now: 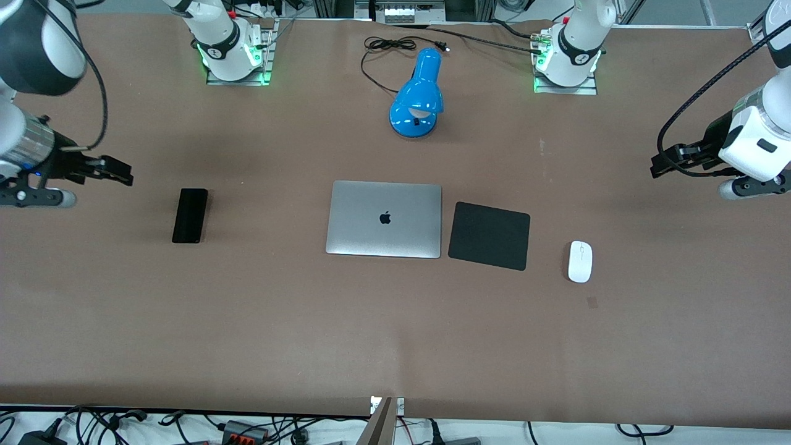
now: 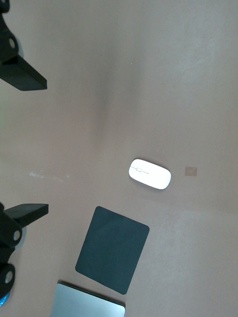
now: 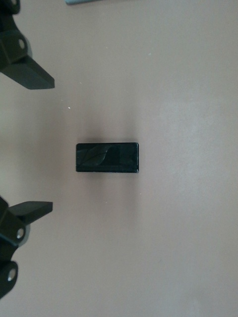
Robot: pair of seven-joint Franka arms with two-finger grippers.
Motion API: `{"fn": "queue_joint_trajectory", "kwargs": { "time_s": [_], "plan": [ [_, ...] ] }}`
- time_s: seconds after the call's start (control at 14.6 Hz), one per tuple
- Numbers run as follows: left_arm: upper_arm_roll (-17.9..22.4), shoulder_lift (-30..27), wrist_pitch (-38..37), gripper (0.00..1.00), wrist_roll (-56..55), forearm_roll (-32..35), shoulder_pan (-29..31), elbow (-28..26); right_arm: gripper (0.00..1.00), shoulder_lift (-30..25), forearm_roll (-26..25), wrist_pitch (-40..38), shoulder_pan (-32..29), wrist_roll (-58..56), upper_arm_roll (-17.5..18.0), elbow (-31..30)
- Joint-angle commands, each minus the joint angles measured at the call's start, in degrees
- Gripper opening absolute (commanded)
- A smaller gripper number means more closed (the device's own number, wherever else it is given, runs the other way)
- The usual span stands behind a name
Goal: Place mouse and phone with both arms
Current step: 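Move the right gripper down toward the black phone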
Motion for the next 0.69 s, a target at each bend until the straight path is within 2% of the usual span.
{"fn": "queue_joint_trajectory", "kwargs": {
  "time_s": [0.0,0.62],
  "plan": [
    [-0.2,-0.4,-0.7,1.00,0.1,-1.0,0.5,0.3,1.00,0.4,-0.9,4.7,0.1,0.0,0.0,-4.1],
    [-0.1,-0.4,-0.7,1.00,0.2,-1.0,0.6,0.3,1.00,9.5,-0.9,10.9,-0.8,0.0,-0.1,-4.8]
  ]
}}
